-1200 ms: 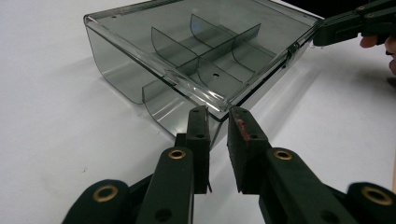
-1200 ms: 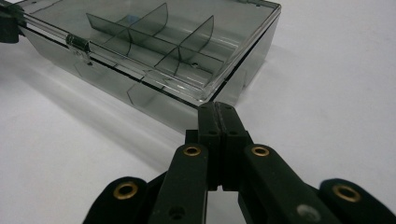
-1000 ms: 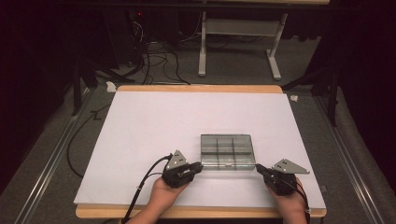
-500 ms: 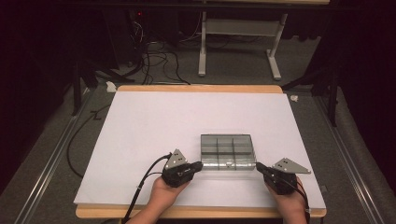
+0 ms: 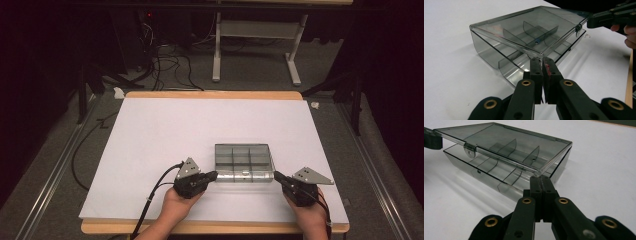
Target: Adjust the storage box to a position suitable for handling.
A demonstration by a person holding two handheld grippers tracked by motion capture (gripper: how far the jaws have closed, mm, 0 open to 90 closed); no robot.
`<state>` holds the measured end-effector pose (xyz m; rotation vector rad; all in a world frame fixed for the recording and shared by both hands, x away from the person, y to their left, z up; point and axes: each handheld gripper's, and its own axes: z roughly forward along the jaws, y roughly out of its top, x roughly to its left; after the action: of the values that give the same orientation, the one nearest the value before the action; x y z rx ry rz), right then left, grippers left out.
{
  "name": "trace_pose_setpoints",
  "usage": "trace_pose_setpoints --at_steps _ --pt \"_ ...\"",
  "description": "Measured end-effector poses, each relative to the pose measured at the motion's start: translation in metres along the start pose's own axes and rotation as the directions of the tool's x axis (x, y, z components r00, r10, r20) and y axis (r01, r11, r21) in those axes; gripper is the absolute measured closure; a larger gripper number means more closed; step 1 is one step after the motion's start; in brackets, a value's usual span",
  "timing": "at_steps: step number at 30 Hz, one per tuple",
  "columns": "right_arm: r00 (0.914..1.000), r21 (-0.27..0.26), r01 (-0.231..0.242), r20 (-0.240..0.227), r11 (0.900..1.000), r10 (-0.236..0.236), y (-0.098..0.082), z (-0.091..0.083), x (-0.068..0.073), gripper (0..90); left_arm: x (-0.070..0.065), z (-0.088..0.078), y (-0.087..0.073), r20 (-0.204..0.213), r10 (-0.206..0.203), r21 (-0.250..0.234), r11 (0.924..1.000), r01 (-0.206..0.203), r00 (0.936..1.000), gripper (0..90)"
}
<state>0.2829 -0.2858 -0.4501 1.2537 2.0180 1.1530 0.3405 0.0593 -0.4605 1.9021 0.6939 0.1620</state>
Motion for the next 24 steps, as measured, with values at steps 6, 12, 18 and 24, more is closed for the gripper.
trace_pose_setpoints --at_steps 6,12,18,24 --pt "1.0 -0.004 0.006 -0.007 1.0 -0.006 0.002 0.003 0.0 90.0 0.0 0.002 0.002 0.002 -0.002 -0.01 0.9999 0.002 1.0 87.3" --pt "0.9998 0.011 0.008 -0.02 1.0 -0.008 0.002 0.008 0.0 90.0 0.0 0.003 0.004 0.004 0.008 -0.019 0.9998 -0.008 1.0 87.7" --pt "0.9997 0.02 -0.003 -0.026 1.0 0.003 0.002 0.012 0.0 90.0 0.0 0.004 0.009 0.001 0.012 -0.029 0.9995 -0.012 0.9999 87.7" --pt "0.9997 0.039 0.003 -0.023 0.999 -0.002 0.006 0.023 0.002 90.0 0.0 0.005 0.014 -0.001 0.01 -0.042 0.9991 -0.01 0.9999 87.6"
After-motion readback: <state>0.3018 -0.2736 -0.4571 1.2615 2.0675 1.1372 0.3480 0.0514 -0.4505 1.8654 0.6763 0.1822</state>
